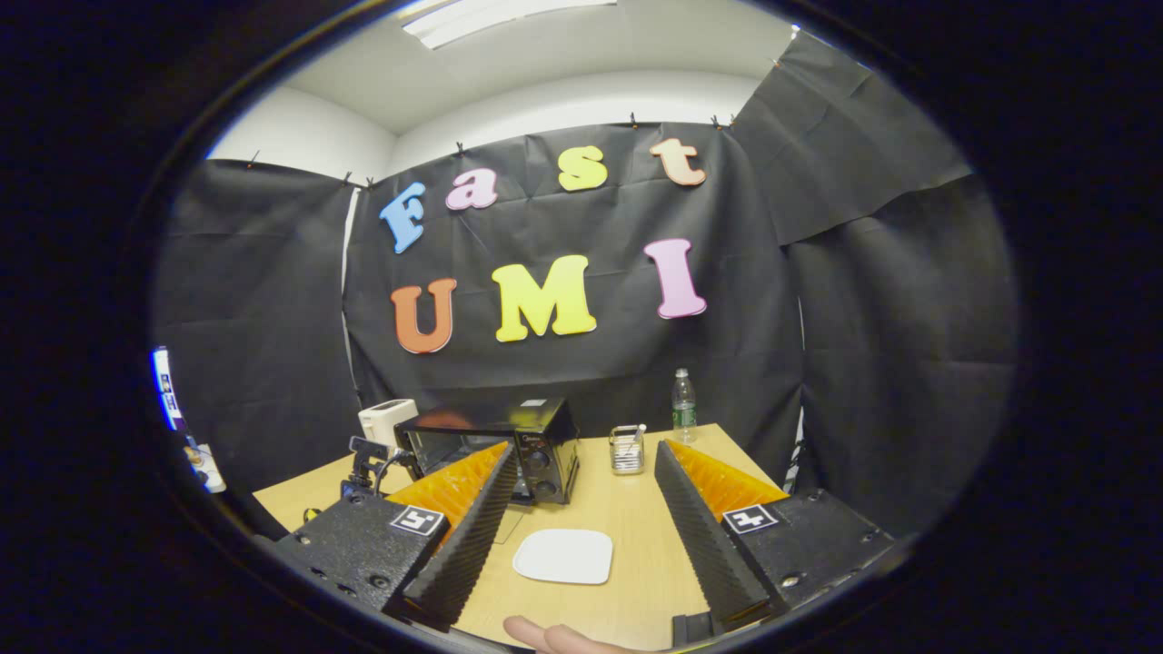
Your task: Open the electric oven with the left hand, put the food in, and close the electric oven.
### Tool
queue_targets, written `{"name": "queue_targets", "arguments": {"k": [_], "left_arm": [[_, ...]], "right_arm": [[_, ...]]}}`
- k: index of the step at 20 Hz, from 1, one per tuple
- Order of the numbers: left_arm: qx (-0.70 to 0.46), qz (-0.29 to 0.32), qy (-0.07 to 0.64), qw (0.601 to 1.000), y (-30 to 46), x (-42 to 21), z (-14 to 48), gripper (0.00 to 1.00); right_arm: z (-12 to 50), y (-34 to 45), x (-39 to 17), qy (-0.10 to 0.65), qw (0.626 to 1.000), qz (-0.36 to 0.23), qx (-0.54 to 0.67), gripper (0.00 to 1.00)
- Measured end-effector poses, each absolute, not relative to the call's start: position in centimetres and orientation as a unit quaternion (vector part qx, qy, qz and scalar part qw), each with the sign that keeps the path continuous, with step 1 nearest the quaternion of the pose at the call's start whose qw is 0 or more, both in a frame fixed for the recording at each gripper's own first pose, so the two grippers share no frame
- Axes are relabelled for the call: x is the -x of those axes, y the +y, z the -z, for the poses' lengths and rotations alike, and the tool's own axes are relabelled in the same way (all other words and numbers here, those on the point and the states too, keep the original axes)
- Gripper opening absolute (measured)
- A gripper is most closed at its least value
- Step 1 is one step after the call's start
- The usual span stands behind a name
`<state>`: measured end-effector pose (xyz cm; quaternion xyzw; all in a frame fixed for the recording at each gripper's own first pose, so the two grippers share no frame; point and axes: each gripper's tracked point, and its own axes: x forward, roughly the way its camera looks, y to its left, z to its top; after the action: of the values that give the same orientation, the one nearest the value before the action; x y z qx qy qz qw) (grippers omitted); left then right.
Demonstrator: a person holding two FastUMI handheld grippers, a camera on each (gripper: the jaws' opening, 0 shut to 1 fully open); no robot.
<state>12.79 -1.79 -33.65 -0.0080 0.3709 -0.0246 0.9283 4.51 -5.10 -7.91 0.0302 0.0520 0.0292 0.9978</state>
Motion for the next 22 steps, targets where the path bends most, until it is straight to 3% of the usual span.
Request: {"name": "queue_targets", "arguments": {"k": [11, 22], "left_arm": [[-0.002, 0.013, 0.383, 0.924, -1.3, -13.6, 33.1, 0.93], [-0.014, 0.008, 0.336, 0.942, -1.4, -14.8, 29.9, 0.93]], "right_arm": [[8.2, -5.2, -5.0, 0.048, 0.998, -0.030, -0.034, 0.95], [8.7, -5.9, -5.2, 0.046, 0.998, -0.024, -0.044, 0.95]]}}
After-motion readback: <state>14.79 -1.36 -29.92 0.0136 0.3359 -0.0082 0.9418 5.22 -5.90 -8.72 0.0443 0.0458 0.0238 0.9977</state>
